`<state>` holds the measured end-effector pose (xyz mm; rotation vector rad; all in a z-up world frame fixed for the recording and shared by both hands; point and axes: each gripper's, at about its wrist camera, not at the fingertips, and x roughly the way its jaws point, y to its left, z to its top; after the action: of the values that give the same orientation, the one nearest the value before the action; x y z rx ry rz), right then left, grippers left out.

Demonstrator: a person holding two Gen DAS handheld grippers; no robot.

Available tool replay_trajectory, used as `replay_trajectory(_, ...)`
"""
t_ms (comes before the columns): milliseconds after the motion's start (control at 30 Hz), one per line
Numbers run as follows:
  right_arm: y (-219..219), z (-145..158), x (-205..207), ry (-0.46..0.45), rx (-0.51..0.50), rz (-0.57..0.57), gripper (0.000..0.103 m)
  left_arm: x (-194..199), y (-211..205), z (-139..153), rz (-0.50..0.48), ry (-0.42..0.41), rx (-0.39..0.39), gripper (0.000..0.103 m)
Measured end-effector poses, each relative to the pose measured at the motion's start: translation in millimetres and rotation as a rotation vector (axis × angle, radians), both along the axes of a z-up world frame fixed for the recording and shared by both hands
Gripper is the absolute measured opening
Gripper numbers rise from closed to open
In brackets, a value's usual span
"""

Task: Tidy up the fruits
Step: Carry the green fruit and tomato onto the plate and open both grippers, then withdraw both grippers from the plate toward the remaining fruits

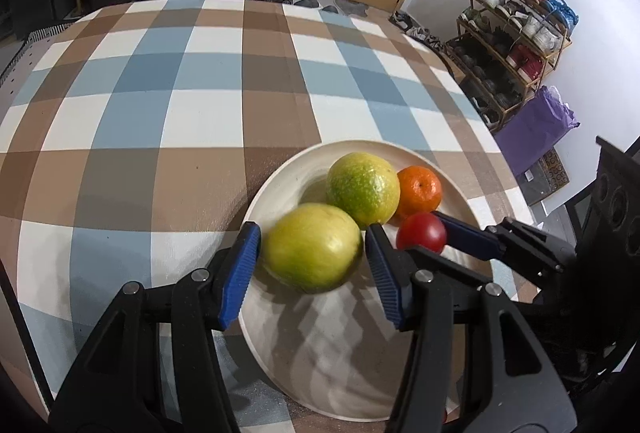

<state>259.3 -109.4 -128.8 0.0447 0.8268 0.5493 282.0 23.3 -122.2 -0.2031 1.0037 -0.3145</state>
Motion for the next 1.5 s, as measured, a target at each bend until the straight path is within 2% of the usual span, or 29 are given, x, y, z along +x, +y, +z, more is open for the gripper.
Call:
replay_trajectory(100, -1.8, 3.9, -3.5, -0.027, 0.007, -0.009, 0.037, -2.8, 1.8, 8.1, 0.002, -0.016, -0.02, 0.057)
replay_trajectory(233, -10.5, 15.9, -13.8, -0.077, 0.032, -0.033, 0.049, -10.9, 3.5, 22.0, 0.005, -0.05, -0.022, 0.067)
replay_trajectory(667, -44.1, 58.8, -55.4, -0.147, 0.114, -0.104, 0.05, -64.7, 7.7, 66.2, 0.03, -0.135, 0.016, 0.067)
replay_trajectory(833, -51.2, 72.3, -79.5, -0.172, 0.133, -0.12, 0.052, -96.0, 6.3, 85.0, 0.059, -0.184, 0.096, 0.067)
replay_trajectory(900, -53.1, 75.4, -87.5, -0.18, 0.143, -0.122, 0.055, -106.8, 6.0, 91.4, 0.071, -0.204, 0.119, 0.068)
replay_trajectory(967, -55.2, 79.1, -96.7, -0.19, 0.15, -0.13, 0.065, -119.2, 7.3, 97.7, 0.084, -0.222, 0.124, 0.075)
replay_trajectory(1200, -59.3, 88.7, -123.8, -0.211, 0.169, -0.133, 0.067, -161.0, 8.0, 113.4, 0.103, -0.266, 0.156, 0.079)
replay_trajectory(1500, -61.2, 94.4, -158.4, -0.234, 0.177, -0.124, 0.083, -211.4, 16.2, 116.6, 0.162, -0.281, 0.149, 0.084)
